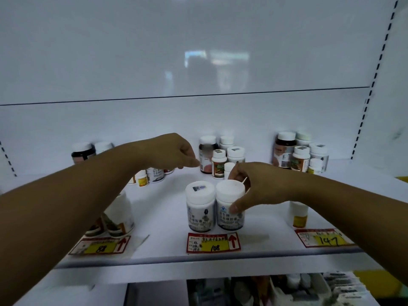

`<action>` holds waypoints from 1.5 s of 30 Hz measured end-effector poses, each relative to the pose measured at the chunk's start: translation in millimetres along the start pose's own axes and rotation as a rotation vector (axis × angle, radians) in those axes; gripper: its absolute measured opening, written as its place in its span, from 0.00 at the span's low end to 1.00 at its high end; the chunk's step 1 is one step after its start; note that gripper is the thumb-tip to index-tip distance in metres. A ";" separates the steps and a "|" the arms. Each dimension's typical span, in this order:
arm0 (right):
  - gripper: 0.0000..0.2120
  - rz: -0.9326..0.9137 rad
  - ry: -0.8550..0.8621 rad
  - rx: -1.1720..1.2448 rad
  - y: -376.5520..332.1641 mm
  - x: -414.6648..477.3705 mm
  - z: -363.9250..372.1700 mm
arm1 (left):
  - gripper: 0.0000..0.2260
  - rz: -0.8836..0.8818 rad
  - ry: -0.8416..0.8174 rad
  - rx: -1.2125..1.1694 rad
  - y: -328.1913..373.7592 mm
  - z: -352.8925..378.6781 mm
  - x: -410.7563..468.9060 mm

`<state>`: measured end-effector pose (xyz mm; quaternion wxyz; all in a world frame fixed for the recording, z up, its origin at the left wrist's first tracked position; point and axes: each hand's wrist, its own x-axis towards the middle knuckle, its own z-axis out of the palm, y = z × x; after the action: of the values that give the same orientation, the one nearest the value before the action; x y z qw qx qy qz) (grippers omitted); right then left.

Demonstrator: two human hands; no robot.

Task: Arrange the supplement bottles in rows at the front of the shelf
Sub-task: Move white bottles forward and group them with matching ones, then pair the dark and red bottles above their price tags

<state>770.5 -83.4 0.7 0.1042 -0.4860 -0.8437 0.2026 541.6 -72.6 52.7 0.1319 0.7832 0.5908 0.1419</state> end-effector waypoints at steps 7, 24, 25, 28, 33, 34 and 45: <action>0.45 -0.109 0.182 0.021 -35.8 26.1 -25.2 | 0.14 -0.083 0.123 0.116 -48.6 -42.8 -24.8; 0.24 -0.280 0.100 -0.258 -225.8 230.5 37.0 | 0.17 -0.244 0.025 0.326 -243.5 -155.5 -42.1; 0.24 -0.263 0.117 -0.238 -228.8 241.9 41.7 | 0.18 -0.229 0.023 0.344 -251.5 -159.5 -35.5; 0.25 -0.209 0.164 -0.186 -233.7 276.0 55.1 | 0.21 -0.196 0.006 0.420 -279.1 -164.1 -15.0; 0.28 -0.132 0.203 -0.253 -232.1 323.6 71.8 | 0.28 -0.193 -0.081 0.545 -324.2 -160.9 14.0; 0.28 -0.119 0.208 -0.261 -231.6 331.0 73.8 | 0.28 -0.177 -0.086 0.544 -329.8 -159.8 19.2; 0.18 -0.111 0.334 -0.106 -230.9 369.6 96.1 | 0.23 -0.089 -0.095 0.329 -346.5 -141.8 49.0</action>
<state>368.1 109.3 9.1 0.2279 -0.4704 -0.8498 0.0682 193.1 72.7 57.4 0.0360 0.7731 0.6333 0.0000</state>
